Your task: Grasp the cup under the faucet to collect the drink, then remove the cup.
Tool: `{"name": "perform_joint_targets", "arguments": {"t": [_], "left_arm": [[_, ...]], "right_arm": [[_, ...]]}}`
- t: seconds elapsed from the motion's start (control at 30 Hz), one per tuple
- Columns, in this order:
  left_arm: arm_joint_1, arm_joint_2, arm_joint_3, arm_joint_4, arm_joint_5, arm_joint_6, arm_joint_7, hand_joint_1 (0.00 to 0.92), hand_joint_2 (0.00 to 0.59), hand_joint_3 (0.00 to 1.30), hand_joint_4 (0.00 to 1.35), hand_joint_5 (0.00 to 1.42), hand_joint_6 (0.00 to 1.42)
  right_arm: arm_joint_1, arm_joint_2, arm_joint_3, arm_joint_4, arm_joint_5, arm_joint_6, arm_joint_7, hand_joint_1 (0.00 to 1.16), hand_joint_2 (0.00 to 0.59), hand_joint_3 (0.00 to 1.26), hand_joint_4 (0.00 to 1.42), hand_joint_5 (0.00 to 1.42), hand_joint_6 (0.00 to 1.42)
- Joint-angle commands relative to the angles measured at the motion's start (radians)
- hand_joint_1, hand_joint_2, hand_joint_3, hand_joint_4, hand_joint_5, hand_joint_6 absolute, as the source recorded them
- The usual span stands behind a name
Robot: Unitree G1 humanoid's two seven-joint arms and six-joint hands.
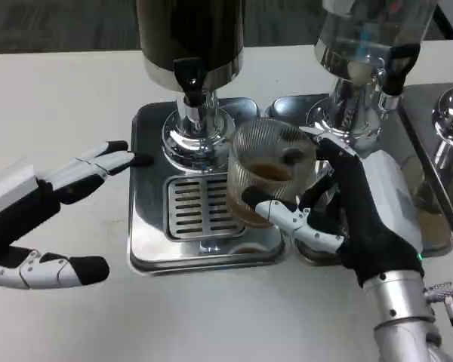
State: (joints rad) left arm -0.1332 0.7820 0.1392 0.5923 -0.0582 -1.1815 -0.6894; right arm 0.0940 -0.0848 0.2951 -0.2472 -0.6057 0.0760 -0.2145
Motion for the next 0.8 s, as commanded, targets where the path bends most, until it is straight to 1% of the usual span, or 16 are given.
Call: {"name": "perform_joint_targets", "arguments": {"t": [0.03, 0.27, 0.53, 0.8], "left_arm": [[0.040, 0.031, -0.001, -0.042, 0.002, -0.015, 0.025, 0.000, 0.118, 0.09, 0.00, 0.00, 0.12], [0.116, 0.050, -0.008, -0.114, -0.028, -0.030, 0.032, 0.000, 0.112, 0.06, 0.00, 0.00, 0.10], [0.194, 0.067, 0.001, -0.188, -0.061, -0.025, 0.039, 0.000, 0.111, 0.04, 0.00, 0.00, 0.09], [0.245, 0.098, 0.002, -0.239, -0.087, -0.023, 0.037, 0.000, 0.102, 0.04, 0.00, 0.00, 0.09]], "right_arm": [[0.040, -0.004, -0.009, -0.094, -0.005, -0.006, 0.014, 0.71, 0.231, 0.52, 0.72, 0.91, 1.21], [0.104, -0.013, -0.012, -0.185, -0.006, -0.010, 0.052, 0.71, 0.231, 0.52, 0.72, 0.91, 1.21], [0.156, -0.019, -0.006, -0.246, -0.005, -0.018, 0.082, 0.71, 0.231, 0.52, 0.72, 0.92, 1.21], [0.228, -0.033, 0.005, -0.308, -0.006, -0.023, 0.110, 0.71, 0.231, 0.52, 0.72, 0.92, 1.21]]}}
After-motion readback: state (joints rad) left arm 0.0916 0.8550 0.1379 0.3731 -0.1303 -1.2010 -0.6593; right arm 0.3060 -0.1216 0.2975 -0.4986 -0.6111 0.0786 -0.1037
